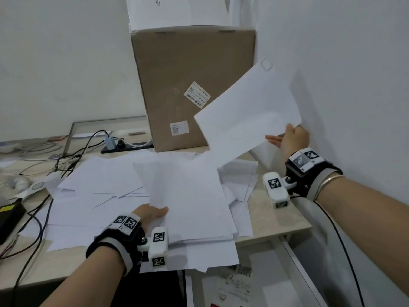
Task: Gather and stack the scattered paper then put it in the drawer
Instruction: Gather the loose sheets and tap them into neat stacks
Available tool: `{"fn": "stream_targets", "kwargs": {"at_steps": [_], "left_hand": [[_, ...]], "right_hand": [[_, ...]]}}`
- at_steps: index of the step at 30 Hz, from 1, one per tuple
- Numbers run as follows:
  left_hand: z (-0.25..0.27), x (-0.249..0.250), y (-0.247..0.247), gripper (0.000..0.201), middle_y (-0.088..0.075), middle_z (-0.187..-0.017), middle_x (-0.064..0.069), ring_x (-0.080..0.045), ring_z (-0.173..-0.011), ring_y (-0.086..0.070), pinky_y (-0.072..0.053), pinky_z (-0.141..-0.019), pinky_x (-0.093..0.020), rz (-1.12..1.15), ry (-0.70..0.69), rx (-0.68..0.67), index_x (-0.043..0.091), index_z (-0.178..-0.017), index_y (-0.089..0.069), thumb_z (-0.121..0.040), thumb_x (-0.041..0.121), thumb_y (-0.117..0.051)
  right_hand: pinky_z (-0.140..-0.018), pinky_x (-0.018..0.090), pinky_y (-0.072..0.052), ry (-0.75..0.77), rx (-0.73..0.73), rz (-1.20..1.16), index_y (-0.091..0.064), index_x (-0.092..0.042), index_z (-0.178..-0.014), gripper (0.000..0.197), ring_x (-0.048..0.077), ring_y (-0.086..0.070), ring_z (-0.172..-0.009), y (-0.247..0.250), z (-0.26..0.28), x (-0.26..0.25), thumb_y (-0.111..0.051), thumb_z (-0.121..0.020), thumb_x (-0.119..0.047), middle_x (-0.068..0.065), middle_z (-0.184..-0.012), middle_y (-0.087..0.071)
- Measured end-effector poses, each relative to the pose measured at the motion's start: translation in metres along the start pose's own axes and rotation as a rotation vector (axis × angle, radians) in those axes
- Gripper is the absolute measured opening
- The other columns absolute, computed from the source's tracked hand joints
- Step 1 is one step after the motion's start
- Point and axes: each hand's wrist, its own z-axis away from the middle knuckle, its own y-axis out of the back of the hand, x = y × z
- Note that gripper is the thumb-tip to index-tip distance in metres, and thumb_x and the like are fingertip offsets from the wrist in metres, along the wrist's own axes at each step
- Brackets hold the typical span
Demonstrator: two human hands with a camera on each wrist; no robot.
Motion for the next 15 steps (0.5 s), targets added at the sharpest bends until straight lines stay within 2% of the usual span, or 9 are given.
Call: {"fn": "stream_targets", "kwargs": {"at_steps": [1,3,6,8,10,13,15], "left_hand": [[-0.004,-0.002,0.003,0.038,-0.064,-0.109,-0.024,-0.035,-0.1,-0.061,-0.049,-0.094,-0.046,-0.008,0.006,0.018,-0.009,-0.115,-0.057,-0.086,0.012,-0.069],[-0.013,-0.007,0.007,0.038,-0.062,-0.114,-0.025,-0.036,-0.099,-0.061,-0.05,-0.094,-0.049,0.004,0.025,0.021,-0.006,-0.118,-0.056,-0.086,0.01,-0.068],[-0.021,-0.012,0.01,0.048,-0.064,-0.116,-0.022,-0.037,-0.105,-0.061,-0.046,-0.098,-0.051,0.017,0.033,0.027,-0.008,-0.12,-0.056,-0.083,0.018,-0.072],[-0.01,-0.008,0.008,0.049,-0.062,-0.121,-0.023,-0.038,-0.11,-0.059,-0.044,-0.101,-0.048,0.024,0.043,0.018,-0.01,-0.122,-0.054,-0.086,0.018,-0.07],[0.007,0.0,0.004,0.036,-0.061,-0.112,-0.022,-0.033,-0.098,-0.058,-0.045,-0.09,-0.04,0.003,0.048,-0.014,-0.01,-0.117,-0.053,-0.092,0.014,-0.062],[0.01,0.002,0.004,0.034,-0.06,-0.088,-0.017,-0.029,-0.074,-0.054,-0.045,-0.069,-0.038,0.03,0.047,-0.056,-0.008,-0.123,-0.05,-0.096,0.012,-0.055],[0.012,0.001,0.006,0.03,-0.056,-0.081,-0.014,-0.027,-0.07,-0.052,-0.042,-0.061,-0.036,0.05,0.031,-0.055,-0.006,-0.123,-0.05,-0.097,0.009,-0.051]], "right_hand": [[-0.047,0.023,-0.055,-0.007,0.007,-0.044,-0.043,-0.001,-0.101,0.019,0.016,-0.068,-0.048,0.002,-0.003,-0.004,-0.031,-0.103,-0.015,0.021,-0.078,-0.061],[-0.047,0.023,-0.055,-0.02,-0.007,-0.085,-0.041,-0.002,-0.103,0.016,0.015,-0.068,-0.048,0.003,-0.006,-0.011,-0.03,-0.103,-0.014,0.019,-0.076,-0.06],[-0.048,0.023,-0.055,-0.035,-0.045,-0.085,-0.041,-0.011,-0.085,0.021,0.016,-0.069,-0.049,0.005,-0.005,-0.017,-0.032,-0.103,-0.014,0.014,-0.072,-0.056],[-0.047,0.023,-0.054,-0.048,-0.073,-0.071,-0.04,-0.011,-0.081,0.023,0.016,-0.07,-0.051,0.007,-0.004,-0.019,-0.034,-0.103,-0.015,0.012,-0.075,-0.053],[-0.045,0.022,-0.053,-0.071,-0.114,-0.049,-0.039,-0.01,-0.08,0.023,0.016,-0.069,-0.05,0.009,-0.002,-0.02,-0.035,-0.103,-0.016,0.011,-0.075,-0.05],[-0.045,0.022,-0.054,-0.128,-0.237,0.045,-0.04,-0.009,-0.081,0.023,0.016,-0.069,-0.049,0.01,0.002,-0.019,-0.037,-0.103,-0.016,0.012,-0.076,-0.05],[-0.043,0.021,-0.054,-0.163,-0.341,0.172,-0.042,-0.007,-0.083,0.022,0.016,-0.068,-0.047,0.011,0.006,-0.015,-0.038,-0.102,-0.016,0.015,-0.077,-0.052]]}}
